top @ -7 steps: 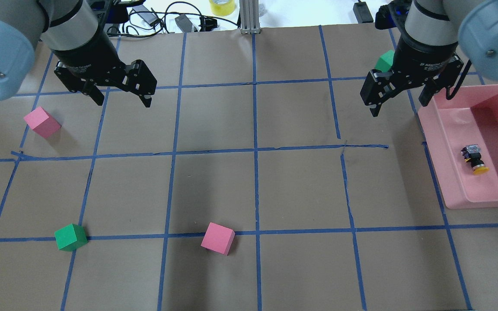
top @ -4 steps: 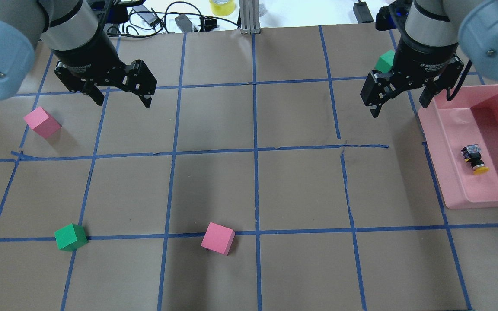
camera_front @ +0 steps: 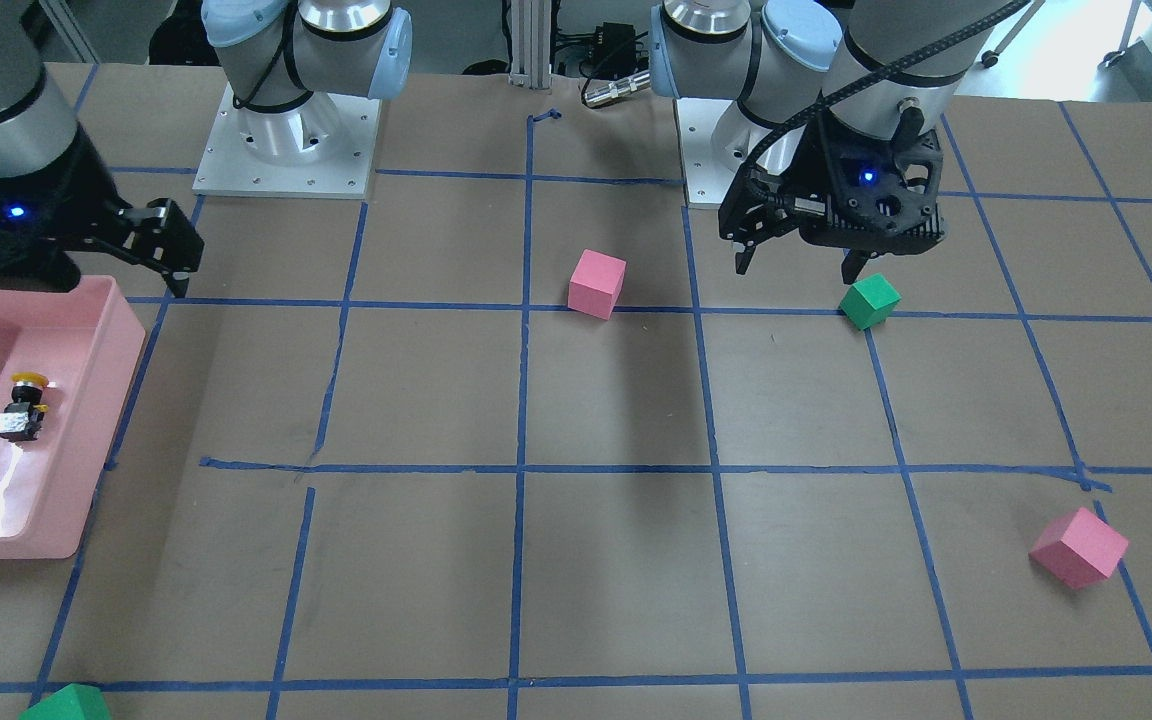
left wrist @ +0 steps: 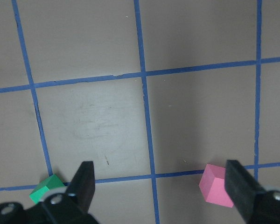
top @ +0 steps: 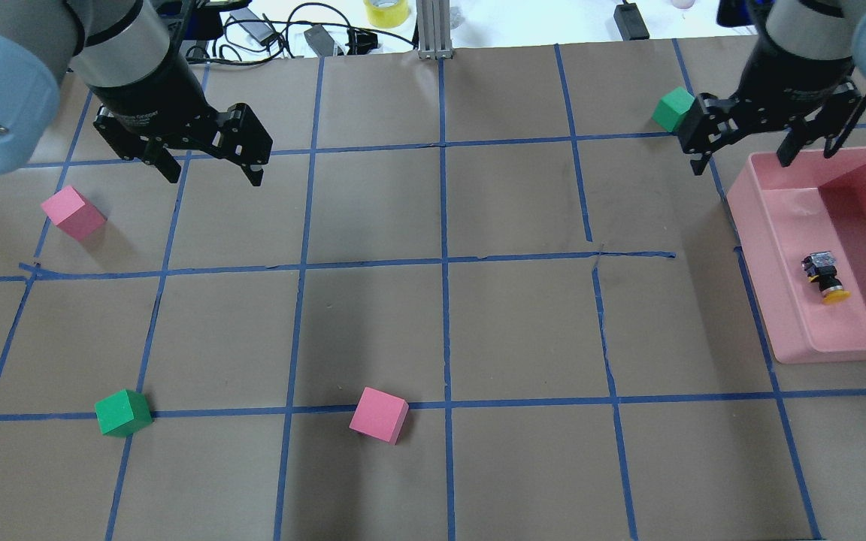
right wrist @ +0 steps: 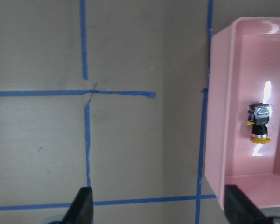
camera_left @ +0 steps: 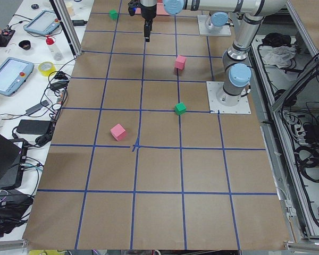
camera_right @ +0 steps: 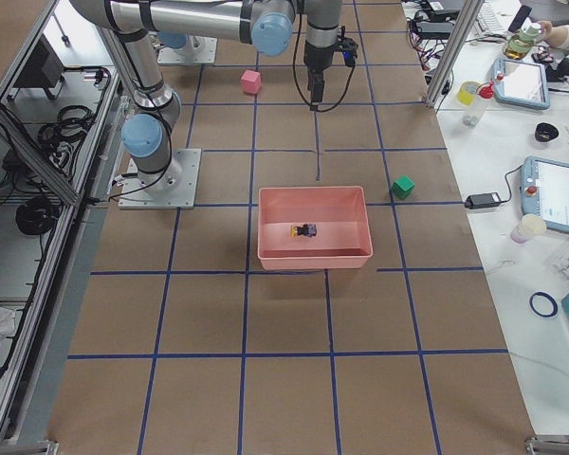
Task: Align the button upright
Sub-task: 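Lower the right gripper into the bin over the yellow-capped button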
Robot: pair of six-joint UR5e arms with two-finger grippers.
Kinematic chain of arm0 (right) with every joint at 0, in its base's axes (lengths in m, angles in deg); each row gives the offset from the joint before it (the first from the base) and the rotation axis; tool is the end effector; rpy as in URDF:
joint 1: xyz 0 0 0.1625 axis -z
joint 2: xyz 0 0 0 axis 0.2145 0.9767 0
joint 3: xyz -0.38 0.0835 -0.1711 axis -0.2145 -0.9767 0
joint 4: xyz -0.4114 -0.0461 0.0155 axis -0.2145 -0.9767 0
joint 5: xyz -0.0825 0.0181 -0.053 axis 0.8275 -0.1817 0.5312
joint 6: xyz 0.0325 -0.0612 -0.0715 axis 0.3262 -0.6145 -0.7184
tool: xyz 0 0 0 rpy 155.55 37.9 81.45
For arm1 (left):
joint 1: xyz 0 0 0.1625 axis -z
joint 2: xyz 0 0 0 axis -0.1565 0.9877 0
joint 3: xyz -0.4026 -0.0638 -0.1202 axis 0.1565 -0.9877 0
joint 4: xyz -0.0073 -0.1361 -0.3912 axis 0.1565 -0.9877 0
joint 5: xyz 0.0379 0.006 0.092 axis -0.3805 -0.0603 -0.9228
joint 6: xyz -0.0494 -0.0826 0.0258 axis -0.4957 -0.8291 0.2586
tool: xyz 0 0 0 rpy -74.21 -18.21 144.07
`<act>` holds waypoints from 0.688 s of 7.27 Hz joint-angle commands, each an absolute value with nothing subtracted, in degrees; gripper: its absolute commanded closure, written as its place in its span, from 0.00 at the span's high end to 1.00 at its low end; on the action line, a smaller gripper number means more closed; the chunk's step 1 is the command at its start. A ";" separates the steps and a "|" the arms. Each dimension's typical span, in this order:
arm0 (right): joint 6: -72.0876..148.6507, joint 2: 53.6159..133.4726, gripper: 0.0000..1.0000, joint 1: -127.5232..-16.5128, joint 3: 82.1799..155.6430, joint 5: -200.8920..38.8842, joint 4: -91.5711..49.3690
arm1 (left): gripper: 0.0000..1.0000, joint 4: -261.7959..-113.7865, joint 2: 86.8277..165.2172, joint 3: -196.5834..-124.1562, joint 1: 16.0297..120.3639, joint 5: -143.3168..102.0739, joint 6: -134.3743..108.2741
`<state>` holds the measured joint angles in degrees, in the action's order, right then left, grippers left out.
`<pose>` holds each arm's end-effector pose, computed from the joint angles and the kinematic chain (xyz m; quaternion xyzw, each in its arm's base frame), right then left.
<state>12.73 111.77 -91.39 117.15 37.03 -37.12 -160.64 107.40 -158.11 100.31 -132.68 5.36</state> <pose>0.0259 -0.5198 0.4661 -0.0168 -0.9989 -0.0106 0.0425 -0.1438 -0.4980 0.4921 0.0434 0.9990 -0.0102 0.0048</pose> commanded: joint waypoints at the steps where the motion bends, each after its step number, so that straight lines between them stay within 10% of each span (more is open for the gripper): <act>1: 7.15 111.37 1.00 -82.03 117.76 37.11 -38.66 | 1.00 -160.72 107.39 -158.17 100.32 -132.68 5.37; 5: -0.28 103.22 1.00 -71.81 119.69 37.03 -48.21 | 1.00 -160.72 107.39 -158.17 100.41 -132.68 5.28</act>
<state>1.67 106.75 -73.86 119.18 36.81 -44.35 -160.72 107.40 -158.17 100.36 -132.68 5.29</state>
